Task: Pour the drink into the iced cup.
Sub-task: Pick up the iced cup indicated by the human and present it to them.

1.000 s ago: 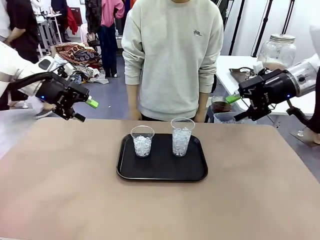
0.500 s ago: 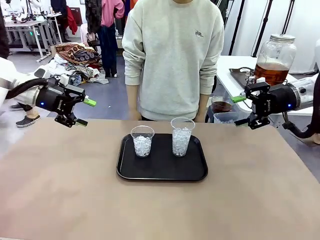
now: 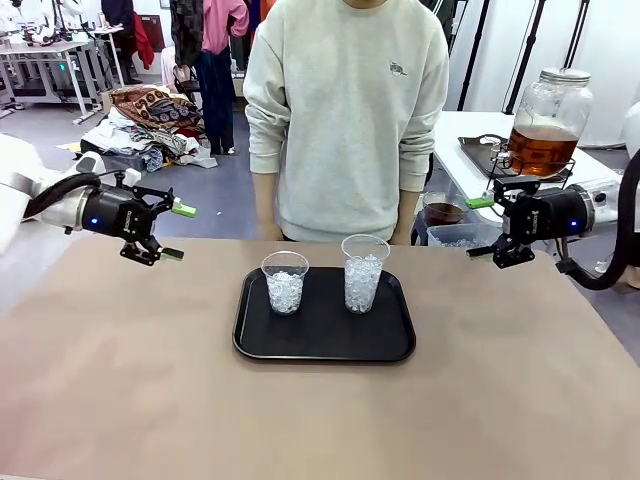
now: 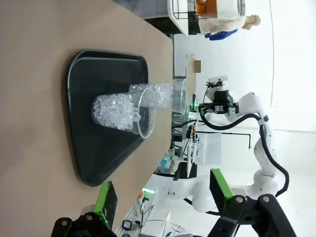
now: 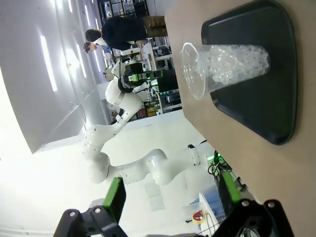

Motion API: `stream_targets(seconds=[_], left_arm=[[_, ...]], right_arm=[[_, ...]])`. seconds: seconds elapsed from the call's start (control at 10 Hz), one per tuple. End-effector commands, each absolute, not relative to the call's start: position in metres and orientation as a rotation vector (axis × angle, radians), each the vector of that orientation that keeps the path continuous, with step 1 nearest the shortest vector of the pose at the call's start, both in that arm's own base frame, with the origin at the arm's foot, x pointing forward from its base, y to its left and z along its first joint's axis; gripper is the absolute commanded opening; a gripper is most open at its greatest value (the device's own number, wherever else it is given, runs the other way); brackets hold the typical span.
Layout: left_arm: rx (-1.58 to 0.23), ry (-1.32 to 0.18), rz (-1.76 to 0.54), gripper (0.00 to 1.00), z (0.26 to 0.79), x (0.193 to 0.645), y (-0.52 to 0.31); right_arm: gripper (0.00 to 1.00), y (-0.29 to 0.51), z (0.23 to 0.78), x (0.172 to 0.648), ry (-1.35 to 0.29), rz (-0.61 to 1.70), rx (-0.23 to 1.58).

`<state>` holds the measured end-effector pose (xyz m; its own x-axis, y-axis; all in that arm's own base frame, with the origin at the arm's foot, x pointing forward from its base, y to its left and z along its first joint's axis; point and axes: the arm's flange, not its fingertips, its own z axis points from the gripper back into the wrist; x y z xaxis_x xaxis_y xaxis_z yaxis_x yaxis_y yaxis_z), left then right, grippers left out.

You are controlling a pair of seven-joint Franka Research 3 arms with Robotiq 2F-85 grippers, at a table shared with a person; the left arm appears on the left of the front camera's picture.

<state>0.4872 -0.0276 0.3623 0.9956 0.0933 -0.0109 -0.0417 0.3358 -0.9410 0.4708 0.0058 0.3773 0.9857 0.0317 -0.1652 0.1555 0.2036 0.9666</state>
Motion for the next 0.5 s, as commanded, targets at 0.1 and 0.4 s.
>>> stream_targets(seconds=[0.1, 0.4], left_arm=[[-1.225, -0.048, 0.088, 1.0, 0.3623, 0.4872, -0.0276], [-1.225, -0.048, 0.088, 1.0, 0.3623, 0.4872, -0.0276]], right_arm=[[1.0, 0.0058, 0.3773, 0.4708, 0.161, -0.087, 1.365], [1.0, 0.0058, 0.3773, 0.4708, 0.161, -0.087, 1.365]])
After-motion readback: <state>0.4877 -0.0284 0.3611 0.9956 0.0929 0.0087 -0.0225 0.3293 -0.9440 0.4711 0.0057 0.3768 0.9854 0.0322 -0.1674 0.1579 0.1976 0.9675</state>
